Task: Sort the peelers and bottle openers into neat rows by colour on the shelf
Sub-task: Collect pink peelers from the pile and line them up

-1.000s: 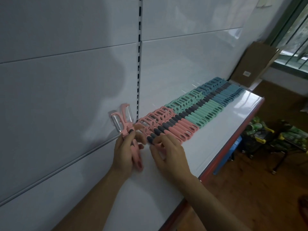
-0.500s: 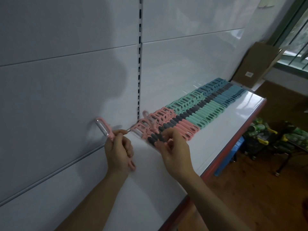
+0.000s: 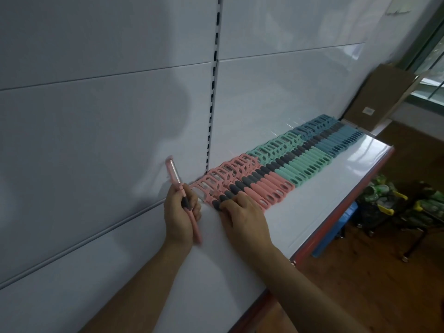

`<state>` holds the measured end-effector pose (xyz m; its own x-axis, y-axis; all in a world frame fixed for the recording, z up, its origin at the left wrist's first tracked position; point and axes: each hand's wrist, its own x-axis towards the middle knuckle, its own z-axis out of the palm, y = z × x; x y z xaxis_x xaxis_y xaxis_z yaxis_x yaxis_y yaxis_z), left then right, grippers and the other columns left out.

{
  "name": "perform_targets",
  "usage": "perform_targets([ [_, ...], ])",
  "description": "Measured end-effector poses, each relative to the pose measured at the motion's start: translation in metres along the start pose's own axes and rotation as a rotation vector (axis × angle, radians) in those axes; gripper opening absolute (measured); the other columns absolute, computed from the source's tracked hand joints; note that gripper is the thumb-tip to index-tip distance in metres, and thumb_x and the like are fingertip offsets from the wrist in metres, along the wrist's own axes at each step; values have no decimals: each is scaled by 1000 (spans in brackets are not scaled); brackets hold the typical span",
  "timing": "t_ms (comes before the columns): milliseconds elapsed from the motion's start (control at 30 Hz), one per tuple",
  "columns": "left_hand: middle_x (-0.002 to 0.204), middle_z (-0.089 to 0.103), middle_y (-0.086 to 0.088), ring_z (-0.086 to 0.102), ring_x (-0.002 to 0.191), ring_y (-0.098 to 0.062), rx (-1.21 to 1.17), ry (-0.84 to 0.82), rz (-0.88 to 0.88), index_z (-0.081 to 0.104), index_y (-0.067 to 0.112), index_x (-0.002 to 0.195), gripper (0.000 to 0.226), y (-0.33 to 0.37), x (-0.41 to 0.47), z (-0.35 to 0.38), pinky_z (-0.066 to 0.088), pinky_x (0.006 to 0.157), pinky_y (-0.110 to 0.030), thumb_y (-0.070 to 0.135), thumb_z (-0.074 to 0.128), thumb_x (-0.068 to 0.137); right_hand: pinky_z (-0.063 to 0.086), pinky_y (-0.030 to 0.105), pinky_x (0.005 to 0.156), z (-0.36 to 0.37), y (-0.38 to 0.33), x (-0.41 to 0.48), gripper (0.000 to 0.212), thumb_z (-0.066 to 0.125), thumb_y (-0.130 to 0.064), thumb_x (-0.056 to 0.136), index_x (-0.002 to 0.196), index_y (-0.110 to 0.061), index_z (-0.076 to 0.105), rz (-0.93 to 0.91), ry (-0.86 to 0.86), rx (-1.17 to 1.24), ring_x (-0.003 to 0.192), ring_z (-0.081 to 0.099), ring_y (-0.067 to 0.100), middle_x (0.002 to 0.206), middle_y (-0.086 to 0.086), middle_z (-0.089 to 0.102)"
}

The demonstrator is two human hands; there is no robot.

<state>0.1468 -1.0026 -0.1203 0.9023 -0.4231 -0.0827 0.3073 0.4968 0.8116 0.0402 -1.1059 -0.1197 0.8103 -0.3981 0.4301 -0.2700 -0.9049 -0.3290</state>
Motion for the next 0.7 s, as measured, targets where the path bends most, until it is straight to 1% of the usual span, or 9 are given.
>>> perform_targets([
  [67, 60, 40, -1, 34, 53, -13, 105, 24, 62, 48, 17, 76, 14, -1, -2, 0, 26, 49, -27, 25, 46, 87, 56, 36, 67, 0, -1, 0, 17, 63, -24, 98, 103, -15, 77, 21, -21, 30, 82, 57, 18, 91, 1, 66],
  [200, 67, 55, 6, 48, 67, -12, 300, 40, 158, 65, 11, 82, 20, -4, -5, -1, 40, 63, -27, 25, 52, 87, 55, 33, 75, -3, -5, -3, 20, 58, -30, 101, 109, -21, 73, 76, -3, 155, 88, 56, 11, 100, -5, 65],
  [267, 80, 66, -4, 58, 77, -19, 303, -24, 133, 68, 7, 90, 22, -3, -6, 0, 46, 68, -34, 24, 55, 91, 53, 29, 72, -10, -9, -6, 12, 59, -36, 100, 103, -25, 66, 116, 21, 354, 85, 55, 7, 96, -11, 62],
  [333, 93, 73, -13, 66, 83, -28, 314, -93, 108, 72, 8, 97, 22, -3, -8, 1, 52, 69, -41, 25, 58, 93, 49, 21, 67, -16, -15, -7, 15, 66, -41, 96, 98, -28, 59, 127, 28, 477, 84, 57, 7, 95, -14, 60],
  [367, 94, 74, -15, 68, 83, -30, 334, -115, 115, 73, 9, 98, 23, -4, -8, 1, 55, 70, -43, 26, 59, 94, 47, 17, 67, -16, -16, -8, 18, 70, -40, 93, 98, -28, 58, 128, 26, 489, 85, 57, 6, 96, -15, 59],
  [433, 82, 71, -17, 64, 72, -27, 408, -140, 152, 73, 7, 91, 23, -5, -7, 1, 53, 64, -41, 26, 62, 95, 44, 11, 67, -14, -15, -8, 19, 76, -33, 90, 97, -27, 60, 134, 62, 466, 86, 56, 3, 97, -15, 59],
  [500, 70, 65, -17, 56, 63, -23, 489, -179, 193, 73, 5, 86, 24, -2, -2, -2, 47, 59, -35, 24, 63, 97, 47, 16, 63, -12, -13, -7, 17, 76, -30, 90, 95, -27, 61, 161, 117, 488, 80, 58, 6, 92, -16, 60],
  [567, 68, 64, -11, 55, 63, -19, 506, -251, 173, 74, 6, 88, 23, 4, 3, -6, 45, 58, -31, 25, 63, 96, 52, 28, 60, -14, -14, -5, 16, 75, -30, 91, 96, -28, 61, 219, 121, 613, 73, 60, 13, 88, -15, 62],
  [700, 62, 56, -5, 45, 57, -16, 562, -375, 118, 72, 14, 77, 28, 13, 9, -11, 38, 53, -25, 33, 61, 94, 58, 48, 67, -20, -12, -2, 10, 70, -26, 96, 103, -29, 64, 307, -6, 819, 76, 67, 20, 87, -9, 69],
])
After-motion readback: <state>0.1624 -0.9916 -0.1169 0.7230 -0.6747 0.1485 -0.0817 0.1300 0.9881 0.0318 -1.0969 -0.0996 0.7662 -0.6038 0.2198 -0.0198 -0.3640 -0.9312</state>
